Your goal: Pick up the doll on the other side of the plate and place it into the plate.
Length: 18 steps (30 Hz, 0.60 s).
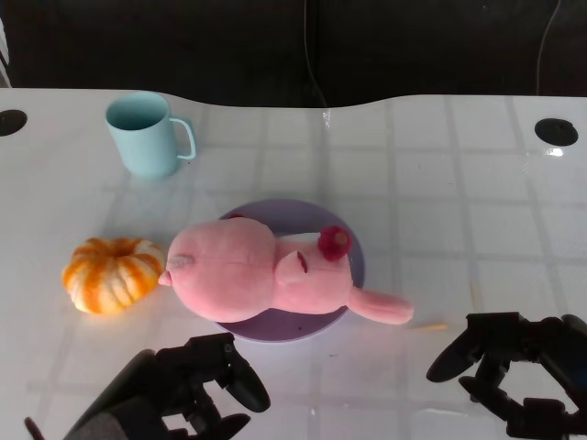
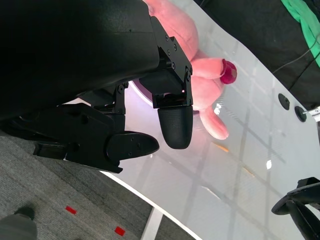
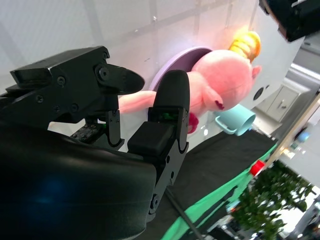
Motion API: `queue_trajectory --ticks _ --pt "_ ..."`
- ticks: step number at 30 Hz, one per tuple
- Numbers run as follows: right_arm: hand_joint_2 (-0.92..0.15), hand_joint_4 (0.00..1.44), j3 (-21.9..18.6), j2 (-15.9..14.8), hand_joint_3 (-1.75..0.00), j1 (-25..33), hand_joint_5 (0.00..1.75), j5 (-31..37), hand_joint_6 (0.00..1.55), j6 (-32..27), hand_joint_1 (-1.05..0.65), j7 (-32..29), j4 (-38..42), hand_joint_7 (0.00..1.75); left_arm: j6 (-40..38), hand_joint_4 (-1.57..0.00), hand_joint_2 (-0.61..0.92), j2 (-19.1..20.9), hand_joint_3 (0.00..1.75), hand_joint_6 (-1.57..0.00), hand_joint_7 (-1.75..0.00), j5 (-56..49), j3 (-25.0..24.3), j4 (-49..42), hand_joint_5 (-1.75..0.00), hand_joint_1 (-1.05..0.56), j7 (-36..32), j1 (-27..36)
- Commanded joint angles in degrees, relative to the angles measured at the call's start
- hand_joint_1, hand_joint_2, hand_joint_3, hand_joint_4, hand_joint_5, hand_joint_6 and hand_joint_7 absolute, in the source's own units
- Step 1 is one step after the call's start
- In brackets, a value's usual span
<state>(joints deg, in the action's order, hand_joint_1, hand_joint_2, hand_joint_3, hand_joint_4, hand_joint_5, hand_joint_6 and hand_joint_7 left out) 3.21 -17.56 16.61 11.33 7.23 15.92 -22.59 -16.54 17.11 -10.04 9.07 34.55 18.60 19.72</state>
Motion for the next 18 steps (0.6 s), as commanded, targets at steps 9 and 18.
queue_trajectory --ticks 9,18 --pt "-0.43 0.78 1.17 0.7 -1.21 -1.09 1.61 0.57 0.8 -0.85 0.12 -0.91 3.29 1.17 3.3 -0.59 0.92 1.72 0.46 -0.57 -1.24 2.57 -2.14 -1.66 -1.49 -0.12 0.47 0.09" --pt "-0.4 0.76 2.05 1.21 -1.24 -1.69 1.68 1.0 0.78 0.0 0.09 -1.91 4.26 1.26 4.26 -0.6 0.92 2.05 0.46 -0.57 -1.27 2.5 -2.33 -2.37 -1.52 -0.12 0.28 0.02"
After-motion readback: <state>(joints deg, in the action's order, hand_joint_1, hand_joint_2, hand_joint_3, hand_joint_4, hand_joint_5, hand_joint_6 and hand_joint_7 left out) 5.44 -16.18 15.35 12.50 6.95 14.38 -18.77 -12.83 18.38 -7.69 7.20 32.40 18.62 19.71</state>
